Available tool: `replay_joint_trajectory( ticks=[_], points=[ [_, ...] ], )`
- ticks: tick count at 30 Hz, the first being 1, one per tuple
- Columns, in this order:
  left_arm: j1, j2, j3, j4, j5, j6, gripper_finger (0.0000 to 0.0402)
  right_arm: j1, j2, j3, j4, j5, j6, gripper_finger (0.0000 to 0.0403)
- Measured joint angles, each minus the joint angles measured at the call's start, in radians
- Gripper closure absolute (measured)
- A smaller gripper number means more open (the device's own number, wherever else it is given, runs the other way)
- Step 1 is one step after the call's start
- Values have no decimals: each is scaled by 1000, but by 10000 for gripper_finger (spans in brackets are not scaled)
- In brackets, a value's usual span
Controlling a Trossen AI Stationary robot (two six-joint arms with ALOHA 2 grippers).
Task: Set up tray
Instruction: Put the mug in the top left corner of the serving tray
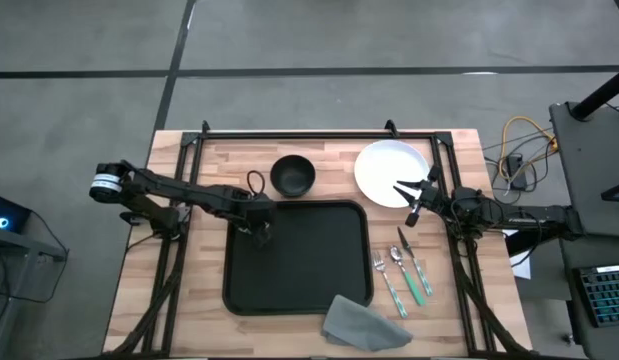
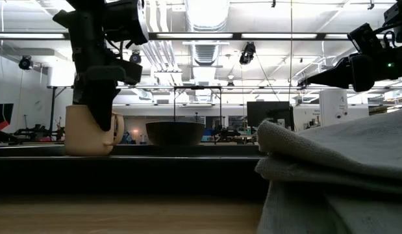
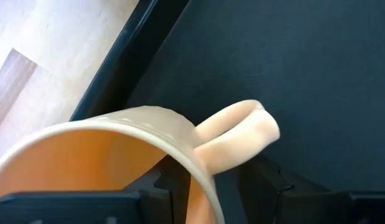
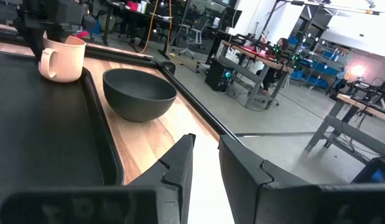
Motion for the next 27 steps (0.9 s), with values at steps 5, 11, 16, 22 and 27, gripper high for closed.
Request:
replay_joint_trajectory(
  ticks=[5, 11, 16, 22, 27],
  points=[
    [0, 0, 34, -61, 0, 27, 303, 0, 0, 0, 0, 0, 0, 335],
    [-1, 0, 100, -109, 0, 19, 303, 0, 0, 0, 0, 0, 0, 335],
    [-3, 0, 147, -108, -2, 48, 303, 0, 0, 0, 0, 0, 0, 335],
    [-3, 0, 172, -107, -14, 81, 303, 0, 0, 0, 0, 0, 0, 335],
    [6, 0, 164, -106, -14, 113, 303, 0, 0, 0, 0, 0, 0, 335]
  ],
)
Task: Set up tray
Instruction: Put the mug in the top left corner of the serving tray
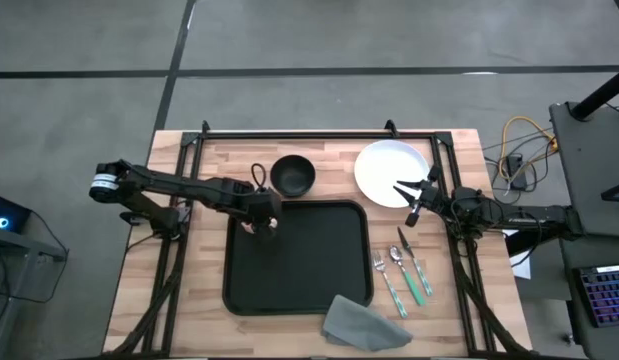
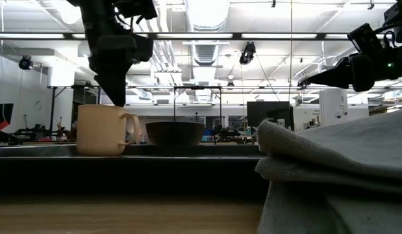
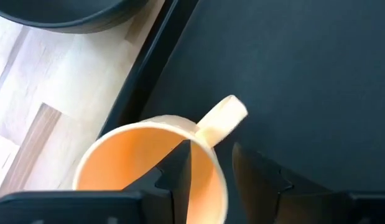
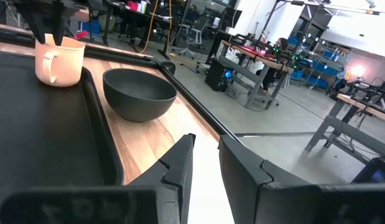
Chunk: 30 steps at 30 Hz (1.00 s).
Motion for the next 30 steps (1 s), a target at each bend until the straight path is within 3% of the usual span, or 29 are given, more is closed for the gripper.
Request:
replay_joint_trajectory(
  ticks=[10, 30],
  points=[
    [4, 0, -4, 154, 0, 126, 303, 0, 0, 0, 0, 0, 0, 335],
    [7, 4, -86, 146, -1, 236, 303, 0, 0, 0, 0, 0, 0, 335]
  ],
)
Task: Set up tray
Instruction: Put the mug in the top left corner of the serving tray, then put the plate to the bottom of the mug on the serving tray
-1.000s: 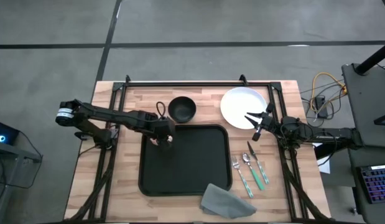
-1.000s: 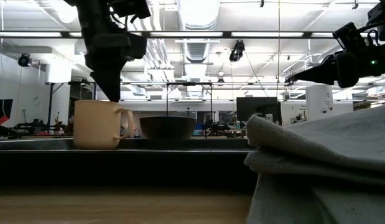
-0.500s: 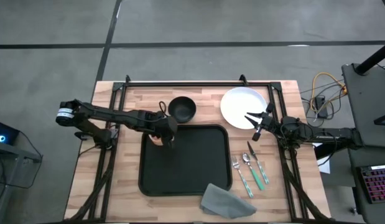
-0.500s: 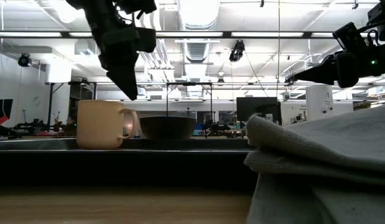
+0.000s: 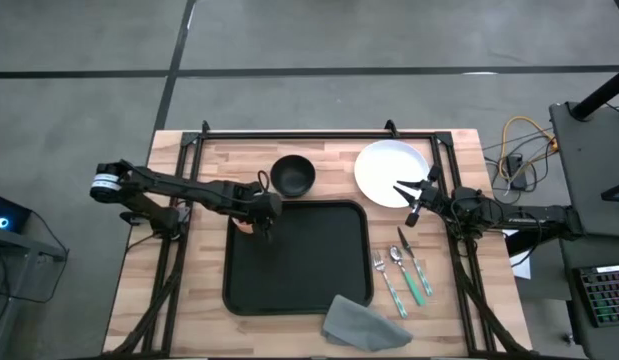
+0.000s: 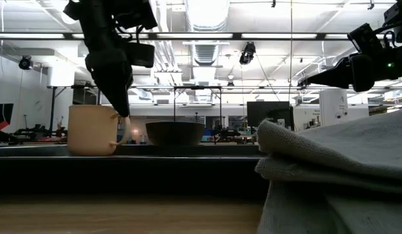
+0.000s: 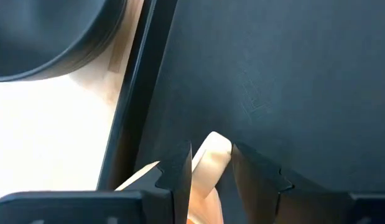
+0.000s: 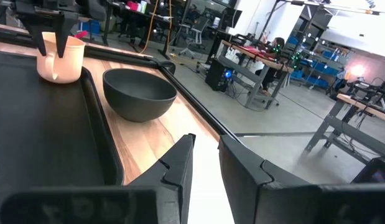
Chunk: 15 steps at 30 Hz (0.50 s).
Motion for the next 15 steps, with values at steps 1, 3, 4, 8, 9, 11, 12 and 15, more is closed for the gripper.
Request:
replay_joint_trajectory(
  ticks=[1, 3, 4, 8, 9, 11, 12, 15],
  points=[
    [0, 0, 0, -1, 0, 0, 303, 0, 0, 0, 0, 0, 0, 335],
    [0, 0, 0, -1, 0, 0, 303, 0, 0, 0, 0, 0, 0, 335],
    [0, 0, 1, -1, 0, 1, 303, 0, 0, 0, 0, 0, 0, 335],
    [0, 0, 5, 7, -18, 2, 303, 0, 0, 0, 0, 0, 0, 335],
    [0, 0, 7, 6, -19, 2, 303, 0, 0, 0, 0, 0, 0, 335],
    [0, 0, 19, 8, -19, 4, 303, 0, 0, 0, 0, 0, 0, 335],
    [0, 0, 26, 11, -19, 5, 303, 0, 0, 0, 0, 0, 0, 335],
    [0, 0, 46, 14, -19, 8, 303, 0, 0, 0, 0, 0, 0, 335]
  ],
)
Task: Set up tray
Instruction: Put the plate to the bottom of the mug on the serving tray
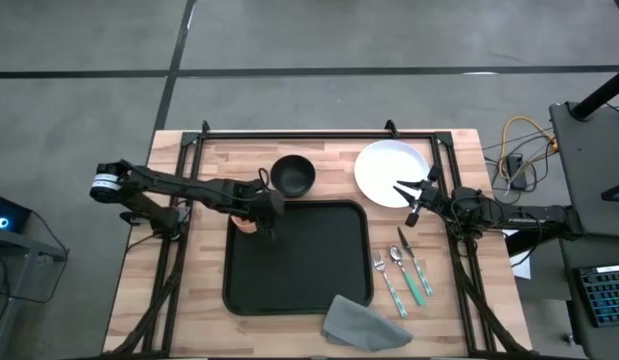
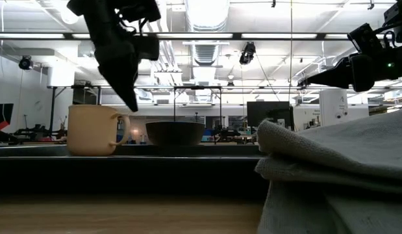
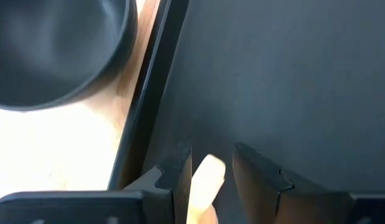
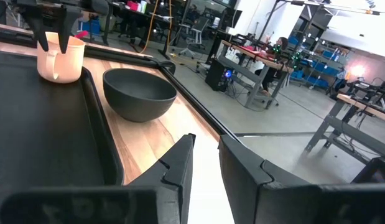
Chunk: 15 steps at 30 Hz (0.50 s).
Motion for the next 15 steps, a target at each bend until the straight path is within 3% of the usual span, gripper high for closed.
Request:
replay_joint_trajectory(
  ticks=[8, 15],
  points=[
    [-3, -43, -1, 61, -2, 127, 303, 0, 0, 0, 0, 0, 0, 335],
    [-17, -144, -112, 323, 1, 196, 303, 0, 0, 0, 0, 0, 0, 335]
  ],
)
